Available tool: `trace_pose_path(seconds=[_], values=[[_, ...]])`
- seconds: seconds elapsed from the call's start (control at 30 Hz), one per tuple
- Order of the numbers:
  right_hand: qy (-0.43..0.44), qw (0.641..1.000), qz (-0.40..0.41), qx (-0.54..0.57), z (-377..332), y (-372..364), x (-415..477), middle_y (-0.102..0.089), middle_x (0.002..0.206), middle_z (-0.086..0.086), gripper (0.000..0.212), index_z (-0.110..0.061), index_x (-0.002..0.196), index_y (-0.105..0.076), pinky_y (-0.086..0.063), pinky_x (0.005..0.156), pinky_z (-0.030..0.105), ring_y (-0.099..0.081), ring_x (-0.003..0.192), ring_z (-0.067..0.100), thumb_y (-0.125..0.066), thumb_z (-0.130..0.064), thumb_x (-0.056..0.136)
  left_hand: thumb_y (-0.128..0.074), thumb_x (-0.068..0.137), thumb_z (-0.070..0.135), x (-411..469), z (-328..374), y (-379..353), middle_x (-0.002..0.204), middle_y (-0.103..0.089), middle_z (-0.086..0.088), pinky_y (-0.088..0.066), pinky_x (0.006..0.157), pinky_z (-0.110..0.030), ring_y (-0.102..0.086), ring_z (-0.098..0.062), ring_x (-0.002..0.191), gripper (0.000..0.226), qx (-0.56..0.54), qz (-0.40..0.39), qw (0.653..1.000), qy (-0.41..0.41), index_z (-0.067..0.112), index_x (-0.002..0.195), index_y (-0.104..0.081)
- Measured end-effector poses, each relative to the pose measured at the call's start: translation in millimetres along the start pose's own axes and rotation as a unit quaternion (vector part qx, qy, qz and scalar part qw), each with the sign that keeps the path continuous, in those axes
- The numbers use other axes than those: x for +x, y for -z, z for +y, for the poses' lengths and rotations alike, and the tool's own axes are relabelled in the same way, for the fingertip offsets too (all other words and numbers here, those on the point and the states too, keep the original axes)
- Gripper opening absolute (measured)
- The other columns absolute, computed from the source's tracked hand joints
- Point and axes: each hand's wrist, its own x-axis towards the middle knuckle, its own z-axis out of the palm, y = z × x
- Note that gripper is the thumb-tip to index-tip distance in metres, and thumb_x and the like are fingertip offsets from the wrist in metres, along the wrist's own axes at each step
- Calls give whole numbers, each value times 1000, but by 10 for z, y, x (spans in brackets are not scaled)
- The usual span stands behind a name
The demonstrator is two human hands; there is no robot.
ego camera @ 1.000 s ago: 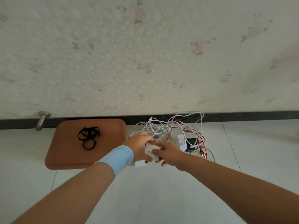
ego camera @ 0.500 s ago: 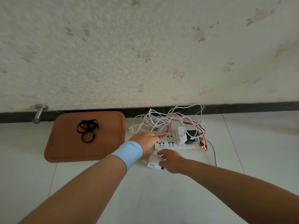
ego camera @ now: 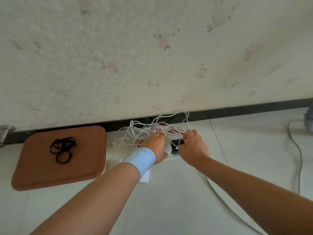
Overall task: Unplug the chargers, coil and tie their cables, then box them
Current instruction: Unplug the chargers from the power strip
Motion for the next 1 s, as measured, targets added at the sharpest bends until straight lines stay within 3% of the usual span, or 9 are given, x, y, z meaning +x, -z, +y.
trace_pose_path(seconds=[0.07,0.13,0.37,0.47,0.53,0.63,0.87,0.93,1.0], values=[[41,996,-65,-38,61,-55,90,-45,126,1,49,-21,126,-48,-49,95,39,-50,113,23,-68,-21,81,-69,81,39,102,37,-77,144,-44,-6,-39,109,-41,-44,-27,132,71,-31,-13,999,25,14,140,-38],[101,983,-87,-126,75,-121,160,-45,136,2,58,-23,137,-46,-47,102,41,-47,126,25,-69,-29,85,-72,75,38,158,76,-113,139,-51,-5,-45,103,-43,-53,-27,124,74,-64,-14,996,54,19,138,-38],[143,956,-82,-244,4,-196,322,-64,123,3,30,-18,124,-65,-48,92,34,-53,120,25,-65,-26,95,-73,70,32,293,147,-157,110,-63,0,-52,80,-38,-63,-25,96,53,-92,2,992,81,18,117,-53],[139,954,-98,-246,10,-203,348,-68,116,2,25,-21,119,-68,-49,88,33,-55,116,23,-63,-28,96,-72,72,28,319,171,-116,92,-70,-1,-54,71,-35,-65,-25,77,24,-59,-18,996,68,23,94,-65],[134,955,-97,-244,11,-187,330,-67,114,4,24,-21,119,-67,-49,89,33,-57,115,24,-62,-28,96,-65,77,27,320,164,-88,86,-69,-3,-57,71,-37,-63,-26,73,14,-28,-35,997,60,24,91,-66],[156,951,-83,-252,2,-159,299,-64,118,5,24,-20,124,-61,-47,93,34,-57,116,26,-56,-27,101,-60,79,29,312,130,-89,81,-70,-3,-52,60,-32,-61,-23,64,12,26,-45,998,29,24,88,-67],[155,945,-93,-273,-31,-104,300,-65,120,5,25,-20,126,-60,-46,96,35,-57,117,27,-56,-26,101,-64,83,27,264,143,-21,89,-67,-5,-57,77,-36,-65,-28,82,14,45,-63,997,23,17,91,-60],[151,946,-104,-266,-12,-108,308,-66,119,5,26,-19,125,-60,-45,95,35,-57,118,27,-56,-28,101,-62,82,26,210,186,51,86,-67,-5,-55,70,-34,-65,-27,79,12,21,-46,998,23,17,90,-63],[153,945,-107,-267,-15,-87,297,-65,121,6,27,-16,125,-59,-45,95,34,-56,120,27,-56,-27,101,-61,76,29,154,186,196,69,-63,0,-47,57,-26,-60,-20,64,11,-36,4,999,28,20,70,-59]])
